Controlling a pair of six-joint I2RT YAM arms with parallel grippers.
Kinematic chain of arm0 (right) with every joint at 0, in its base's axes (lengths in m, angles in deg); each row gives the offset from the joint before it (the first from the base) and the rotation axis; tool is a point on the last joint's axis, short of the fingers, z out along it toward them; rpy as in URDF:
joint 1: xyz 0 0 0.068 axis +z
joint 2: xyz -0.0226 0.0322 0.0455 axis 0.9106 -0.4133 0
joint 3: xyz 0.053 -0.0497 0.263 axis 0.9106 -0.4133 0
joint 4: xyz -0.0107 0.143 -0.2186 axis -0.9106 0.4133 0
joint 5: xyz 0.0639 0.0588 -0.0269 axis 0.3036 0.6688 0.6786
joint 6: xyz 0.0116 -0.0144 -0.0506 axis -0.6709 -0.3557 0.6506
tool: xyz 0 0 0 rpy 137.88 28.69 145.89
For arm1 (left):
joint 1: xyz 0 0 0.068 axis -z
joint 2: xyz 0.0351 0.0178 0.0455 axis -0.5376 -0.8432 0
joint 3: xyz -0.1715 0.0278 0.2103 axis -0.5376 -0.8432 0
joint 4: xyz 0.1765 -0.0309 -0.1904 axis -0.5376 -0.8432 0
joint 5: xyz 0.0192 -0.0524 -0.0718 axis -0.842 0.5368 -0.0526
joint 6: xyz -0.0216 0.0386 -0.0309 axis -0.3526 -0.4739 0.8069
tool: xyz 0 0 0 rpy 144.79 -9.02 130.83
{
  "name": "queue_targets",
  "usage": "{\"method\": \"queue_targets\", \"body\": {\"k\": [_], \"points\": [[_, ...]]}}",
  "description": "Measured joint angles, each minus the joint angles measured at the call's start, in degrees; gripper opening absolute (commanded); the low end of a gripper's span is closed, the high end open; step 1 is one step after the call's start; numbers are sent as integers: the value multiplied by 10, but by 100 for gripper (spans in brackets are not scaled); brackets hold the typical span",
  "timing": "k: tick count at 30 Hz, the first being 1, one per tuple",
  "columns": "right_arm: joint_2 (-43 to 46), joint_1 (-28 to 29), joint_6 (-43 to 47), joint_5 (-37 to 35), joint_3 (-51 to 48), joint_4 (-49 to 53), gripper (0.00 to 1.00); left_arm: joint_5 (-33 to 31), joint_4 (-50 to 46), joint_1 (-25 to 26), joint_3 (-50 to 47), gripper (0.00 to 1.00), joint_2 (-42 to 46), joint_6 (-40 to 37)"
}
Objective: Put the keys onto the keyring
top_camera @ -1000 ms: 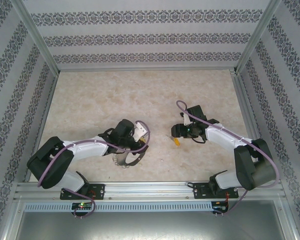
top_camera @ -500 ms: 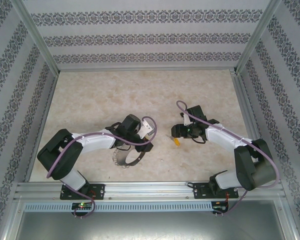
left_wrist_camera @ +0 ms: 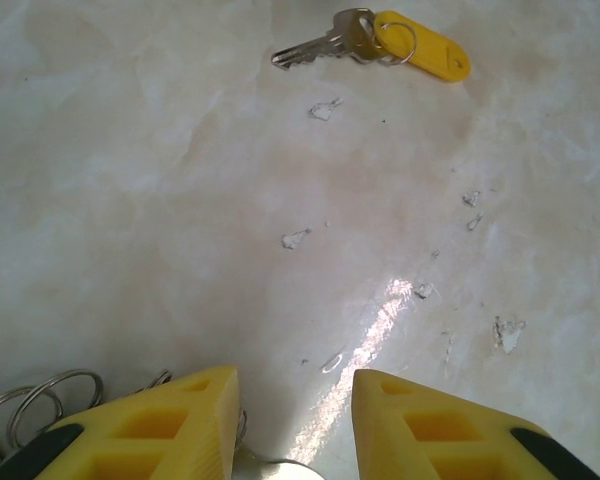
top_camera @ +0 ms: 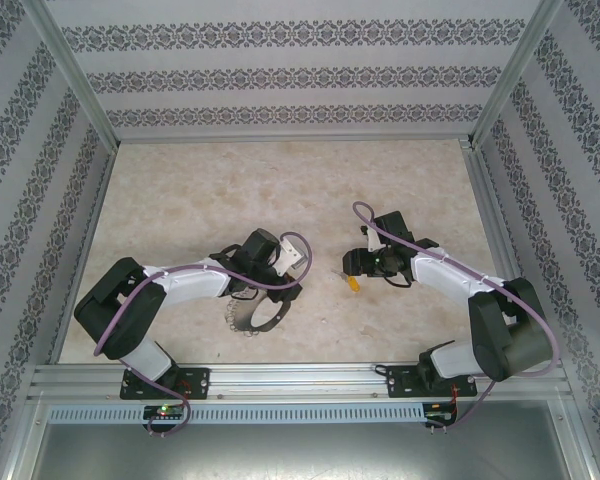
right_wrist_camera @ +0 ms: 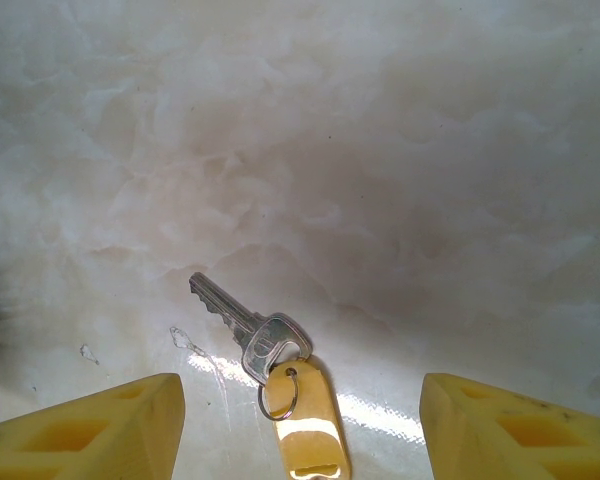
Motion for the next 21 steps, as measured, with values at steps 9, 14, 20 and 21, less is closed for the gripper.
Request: {"method": "queue_targets", "body": {"k": [9,14,20,21], "points": [[0,0,0,0,0,0,64,-16,2,-9,-16,35,0,2],[0,0,0,0,0,0,64,-25,6,-10,-21,35,0,2],[0,0,0,0,0,0,64,-40,23,-11,-37,35,6,4],[0,0,0,0,0,0,64,-43,25,-12,-40,35,10,4]]}}
